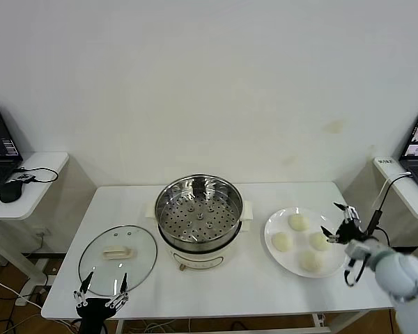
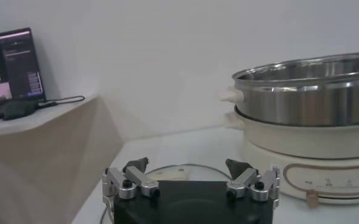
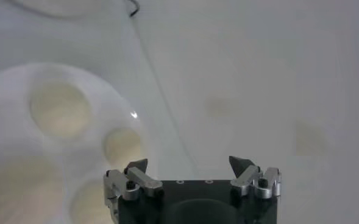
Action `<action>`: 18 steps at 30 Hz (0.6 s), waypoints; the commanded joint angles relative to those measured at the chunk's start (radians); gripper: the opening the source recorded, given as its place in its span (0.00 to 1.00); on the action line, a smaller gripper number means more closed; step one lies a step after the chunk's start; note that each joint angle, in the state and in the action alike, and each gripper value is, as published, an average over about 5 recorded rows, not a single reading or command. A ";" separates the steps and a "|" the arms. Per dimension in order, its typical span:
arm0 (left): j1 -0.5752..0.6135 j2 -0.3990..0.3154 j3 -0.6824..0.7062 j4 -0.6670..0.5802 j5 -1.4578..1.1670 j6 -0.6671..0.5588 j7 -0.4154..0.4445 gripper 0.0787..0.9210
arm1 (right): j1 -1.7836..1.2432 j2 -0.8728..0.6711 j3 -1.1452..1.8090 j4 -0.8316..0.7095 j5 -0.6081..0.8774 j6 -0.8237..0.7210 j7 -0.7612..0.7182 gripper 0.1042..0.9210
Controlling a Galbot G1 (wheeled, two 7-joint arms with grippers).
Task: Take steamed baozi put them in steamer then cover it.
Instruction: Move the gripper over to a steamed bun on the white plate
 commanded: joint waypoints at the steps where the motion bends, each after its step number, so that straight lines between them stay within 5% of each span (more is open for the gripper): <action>1: 0.001 0.005 -0.010 -0.008 0.050 0.001 -0.004 0.88 | 0.308 -0.119 -0.279 -0.160 0.070 -0.006 -0.233 0.88; 18: -0.006 0.011 -0.039 -0.002 0.052 0.000 -0.007 0.88 | 0.755 0.195 -0.752 -0.583 0.028 0.133 -0.397 0.88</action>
